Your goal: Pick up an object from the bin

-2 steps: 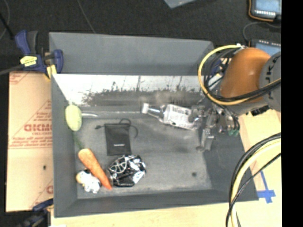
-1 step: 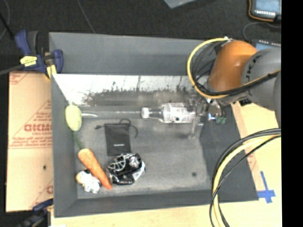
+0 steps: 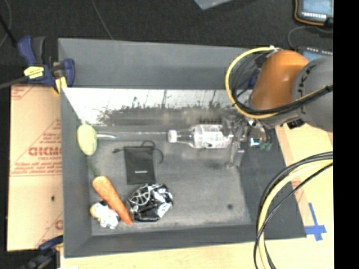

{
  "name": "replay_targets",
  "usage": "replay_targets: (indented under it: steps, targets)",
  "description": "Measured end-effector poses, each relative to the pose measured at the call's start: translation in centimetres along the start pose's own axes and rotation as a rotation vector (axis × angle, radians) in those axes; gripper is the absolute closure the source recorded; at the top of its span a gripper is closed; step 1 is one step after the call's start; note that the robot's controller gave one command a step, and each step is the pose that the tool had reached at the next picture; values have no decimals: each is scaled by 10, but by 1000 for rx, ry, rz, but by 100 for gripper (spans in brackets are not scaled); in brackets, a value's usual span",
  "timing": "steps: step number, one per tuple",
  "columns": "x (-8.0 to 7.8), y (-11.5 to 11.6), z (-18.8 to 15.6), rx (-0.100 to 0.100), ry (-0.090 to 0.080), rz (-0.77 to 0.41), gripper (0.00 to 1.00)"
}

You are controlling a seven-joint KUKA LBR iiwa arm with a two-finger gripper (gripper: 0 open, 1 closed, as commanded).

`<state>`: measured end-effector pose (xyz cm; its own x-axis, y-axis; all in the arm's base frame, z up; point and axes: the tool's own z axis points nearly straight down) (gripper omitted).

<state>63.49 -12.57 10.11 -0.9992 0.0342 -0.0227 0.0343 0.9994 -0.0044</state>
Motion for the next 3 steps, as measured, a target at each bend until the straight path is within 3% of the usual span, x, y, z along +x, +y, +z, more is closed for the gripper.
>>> replay_targets:
  steps: [1,2,3]
  targets:
    - [-15,1,-2,-2,-8,43,0]
    - [-13,14,13,0,-29,305,0]
    - [0,1,-1,0,-20,317,100]
